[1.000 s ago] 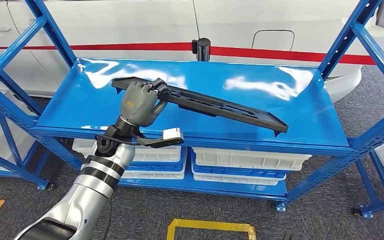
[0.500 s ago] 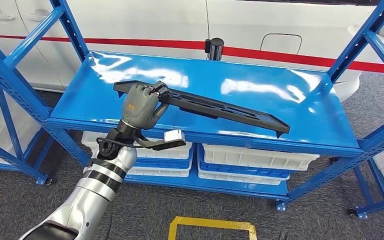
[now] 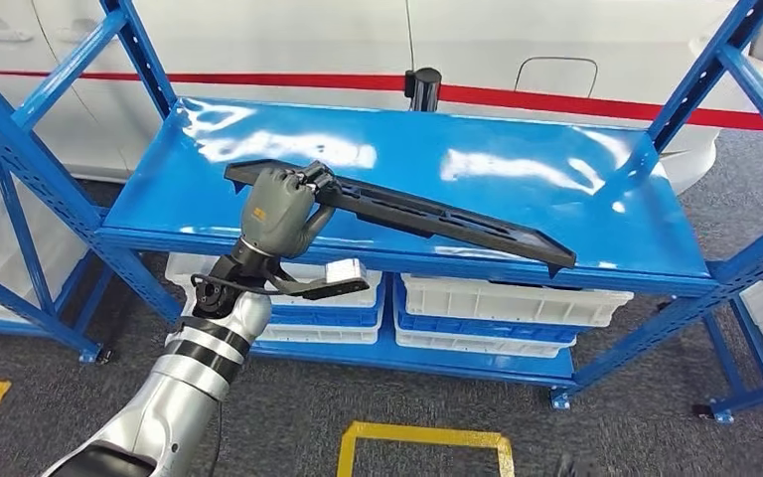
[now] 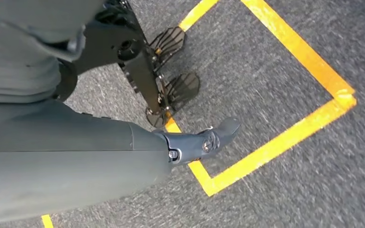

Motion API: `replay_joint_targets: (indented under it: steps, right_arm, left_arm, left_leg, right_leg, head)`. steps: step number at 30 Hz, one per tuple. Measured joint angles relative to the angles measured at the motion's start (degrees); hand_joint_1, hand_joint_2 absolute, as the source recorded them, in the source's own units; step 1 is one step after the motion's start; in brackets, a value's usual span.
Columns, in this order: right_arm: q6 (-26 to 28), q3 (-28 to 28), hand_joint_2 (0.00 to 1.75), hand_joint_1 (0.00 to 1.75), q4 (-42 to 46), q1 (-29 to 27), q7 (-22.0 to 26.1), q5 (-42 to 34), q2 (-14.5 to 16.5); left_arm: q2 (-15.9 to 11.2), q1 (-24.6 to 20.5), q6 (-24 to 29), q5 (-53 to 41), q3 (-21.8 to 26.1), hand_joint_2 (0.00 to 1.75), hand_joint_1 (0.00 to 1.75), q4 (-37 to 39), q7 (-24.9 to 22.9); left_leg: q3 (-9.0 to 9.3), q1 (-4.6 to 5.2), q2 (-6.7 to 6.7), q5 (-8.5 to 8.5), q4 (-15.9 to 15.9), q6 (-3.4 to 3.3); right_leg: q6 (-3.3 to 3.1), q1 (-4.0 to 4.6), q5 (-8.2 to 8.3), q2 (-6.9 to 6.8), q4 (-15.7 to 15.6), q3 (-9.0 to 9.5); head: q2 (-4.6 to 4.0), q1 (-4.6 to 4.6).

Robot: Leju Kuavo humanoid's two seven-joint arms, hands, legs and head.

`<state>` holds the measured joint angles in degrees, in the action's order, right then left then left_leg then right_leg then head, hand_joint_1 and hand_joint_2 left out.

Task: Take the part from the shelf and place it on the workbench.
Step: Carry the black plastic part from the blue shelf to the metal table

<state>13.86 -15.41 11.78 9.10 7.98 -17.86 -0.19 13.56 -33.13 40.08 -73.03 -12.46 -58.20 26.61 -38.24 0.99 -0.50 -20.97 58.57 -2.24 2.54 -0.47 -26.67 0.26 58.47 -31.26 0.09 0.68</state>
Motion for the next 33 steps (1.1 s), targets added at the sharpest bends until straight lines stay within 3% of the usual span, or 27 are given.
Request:
replay_joint_targets:
  steps: [2,4,6,8,9,10,12,13,15,17,18,19,20,22,23,25,27,28,30,32,33]
  right_arm:
    - [0.0,0.0,0.00,0.00,0.0,0.0,0.0,0.0,0.0]
    - [0.0,0.0,0.00,0.00,0.0,0.0,0.0,0.0,0.0]
    - [0.0,0.0,0.00,0.00,0.0,0.0,0.0,0.0,0.0]
    - [0.0,0.0,0.00,0.00,0.0,0.0,0.0,0.0,0.0]
    - [0.0,-0.1,0.00,0.00,0.0,0.0,0.0,0.0,0.0]
    - [0.0,-0.1,0.00,0.00,0.0,0.0,0.0,0.0,0.0]
    - [0.0,-0.2,0.00,0.00,0.0,-0.1,0.0,0.0,0.0]
    - [0.0,-0.3,0.00,0.00,0.0,-0.1,0.0,0.0,0.1]
    - [0.0,-0.4,0.00,0.00,0.0,0.0,-0.1,0.1,0.2]
    - [0.0,-0.4,0.00,0.00,0.0,0.0,-0.1,0.3,0.2]
    - [0.0,-0.4,0.00,0.00,0.0,0.0,-0.1,0.3,0.2]
    - [0.0,-0.4,0.00,0.00,0.0,0.0,-0.1,0.4,0.2]
    - [0.1,-0.4,0.00,0.00,0.0,0.0,-0.1,0.4,0.2]
    - [0.1,-0.4,0.00,0.00,0.0,0.2,-0.1,0.5,0.1]
    - [0.1,-0.4,0.00,0.00,0.0,0.3,-0.1,0.5,0.1]
    - [0.1,-0.4,0.00,0.00,0.0,0.4,-0.1,0.5,0.1]
    - [0.2,-0.4,0.00,0.00,0.0,0.4,-0.1,0.5,0.1]
    - [0.2,-0.4,0.00,0.00,0.0,0.4,-0.1,0.5,0.1]
    - [0.2,-0.4,0.00,0.00,0.0,0.4,-0.1,0.5,0.2]
    - [0.2,-0.5,0.00,0.00,0.0,0.3,-0.1,0.5,0.2]
    - [0.2,-0.5,0.00,0.00,0.0,0.3,-0.1,0.5,0.2]
  left_arm:
    - [0.1,0.0,0.0,0.0,0.0,1.75,1.75,-0.1,0.0]
    - [0.1,0.0,0.0,0.0,0.0,1.75,1.75,-0.3,0.1]
    - [0.2,0.3,0.0,0.0,0.2,1.75,1.75,-0.4,0.2]
    - [0.2,0.8,0.0,0.0,0.5,1.75,1.75,-0.5,0.3]
    - [0.2,0.9,0.0,0.0,0.6,1.75,1.75,-0.5,0.3]
    - [0.2,0.9,0.0,0.0,0.6,1.75,1.75,-0.5,0.3]
    - [0.3,0.9,0.0,0.0,0.7,1.75,1.75,-0.5,0.3]
    - [0.4,0.9,0.0,0.0,0.7,1.75,1.75,-0.5,0.3]
    - [0.5,0.9,0.0,0.1,0.7,1.75,1.75,-0.5,0.4]
    - [0.5,1.0,0.0,0.3,0.8,1.75,1.75,-0.5,0.4]
    - [0.5,1.1,0.0,0.4,0.8,1.75,1.75,-0.4,0.5]
    - [0.5,1.2,0.0,0.5,0.8,1.75,1.75,-0.4,0.5]
    - [0.5,1.2,0.0,0.5,0.8,1.75,1.75,-0.4,0.6]
    - [0.5,1.2,0.0,0.5,0.8,1.75,1.75,-0.4,0.6]
    - [0.5,1.2,0.0,0.5,0.9,1.75,1.75,-0.4,0.6]
    - [0.5,1.2,0.0,0.6,0.9,1.75,1.75,-0.4,0.6]
    - [0.5,1.2,0.0,0.6,1.0,1.75,1.75,-0.5,0.6]
    - [0.5,1.2,0.0,0.6,1.0,1.75,1.75,-0.5,0.7]
    - [0.4,1.2,0.0,0.6,1.0,1.75,1.75,-0.5,0.7]
    - [0.4,1.3,0.0,0.6,1.1,1.75,1.75,-0.4,0.7]
    - [0.3,1.4,0.0,0.6,1.2,1.75,1.75,-0.4,0.7]
  left_leg:
    - [0.03,-0.05,0.00,0.19,-0.1,0.22]
    - [-0.15,-0.12,-0.03,0.37,0.0,0.83]
    - [-2.25,-0.84,0.06,-3.99,6.4,2.37]
    - [0.35,-1.95,-0.14,-6.82,7.2,3.78]
    - [2.64,-2.25,-0.29,-6.06,4.7,3.91]
    - [4.50,-2.17,-0.51,-5.25,1.5,3.54]
    - [3.93,-2.04,-0.50,-4.67,1.1,2.15]
    - [3.59,-2.01,-0.46,-4.21,0.9,1.41]
    - [2.66,-1.90,-0.38,-3.30,0.7,0.32]
    - [1.38,-1.54,-0.38,-2.38,0.7,-0.16]
    - [0.74,-1.35,-0.38,-1.90,0.7,-0.23]
    - [0.14,-1.19,-0.39,-1.41,0.7,-0.25]
    - [-0.40,-1.04,-0.40,-0.94,0.7,-0.22]
    - [-1.19,-0.84,-0.40,-0.05,0.7,0.02]
    - [-1.37,-0.79,-0.36,0.36,0.7,0.27]
    - [-1.42,-0.81,-0.24,1.20,0.3,0.97]
    - [-1.55,-0.88,-0.17,1.78,-0.1,1.68]
    - [-1.94,-0.91,-0.12,0.93,0.4,2.01]
    - [-3.60,-1.16,0.00,-3.27,4.7,2.65]
    - [-5.81,-1.49,0.06,-8.16,12.3,3.39]
    - [-6.22,-1.66,0.09,-9.27,14.9,3.70]
  right_leg:
    - [-0.18,0.08,0.10,0.02,-0.2,-0.25]
    - [-0.76,-0.14,0.44,-0.03,-0.7,-0.53]
    - [-1.57,-0.92,1.70,-0.20,-1.2,-1.49]
    - [-0.99,-1.56,3.27,-0.28,-0.9,-3.21]
    - [-0.24,-1.66,3.82,-0.25,-0.7,-3.88]
    - [0.48,-1.66,4.22,-0.21,-0.7,-4.19]
    - [1.22,-1.81,4.32,-0.21,-0.7,-4.78]
    - [1.25,-1.89,3.46,-0.23,0.3,-5.47]
    - [0.69,-1.83,-0.20,-0.25,6.3,-8.14]
    - [0.36,-1.54,-3.89,-0.25,14.1,-10.91]
    - [0.46,-1.39,-4.59,-0.25,15.8,-11.13]
    - [0.66,-1.22,-4.42,-0.25,15.4,-10.20]
    - [0.83,-1.01,-3.58,-0.25,12.6,-8.00]
    - [0.46,-0.43,-2.17,-0.29,4.4,-2.22]
    - [0.11,-0.11,-1.71,-0.29,1.4,-0.36]
    - [-0.54,0.37,-1.35,-0.28,-0.5,0.38]
    - [-1.18,0.02,-0.36,-0.30,-1.1,-0.07]
    - [-1.67,-0.31,0.25,-0.36,-1.4,-0.19]
    - [-2.36,-0.87,1.46,-0.48,-1.7,-0.66]
    - [-2.51,-0.84,2.36,-0.52,-1.7,-1.74]
    - [-2.39,-0.87,2.76,-0.53,-1.7,-2.31]
  head:
    - [0.00,0.01]
    - [0.00,-0.05]
    - [0.00,0.02]
    - [0.00,0.16]
    - [0.00,0.21]
    - [0.00,0.18]
    - [0.00,0.10]
    - [0.00,-0.02]
    - [0.00,-0.24]
    - [0.00,-0.36]
    - [0.00,-0.37]
    - [0.00,-0.37]
    - [0.00,-0.37]
    - [0.00,-0.32]
    - [0.00,-0.26]
    - [0.00,-0.28]
    - [0.00,-0.42]
    - [0.00,-0.35]
    - [0.00,-0.20]
    - [0.00,-0.11]
    - [0.00,-0.13]
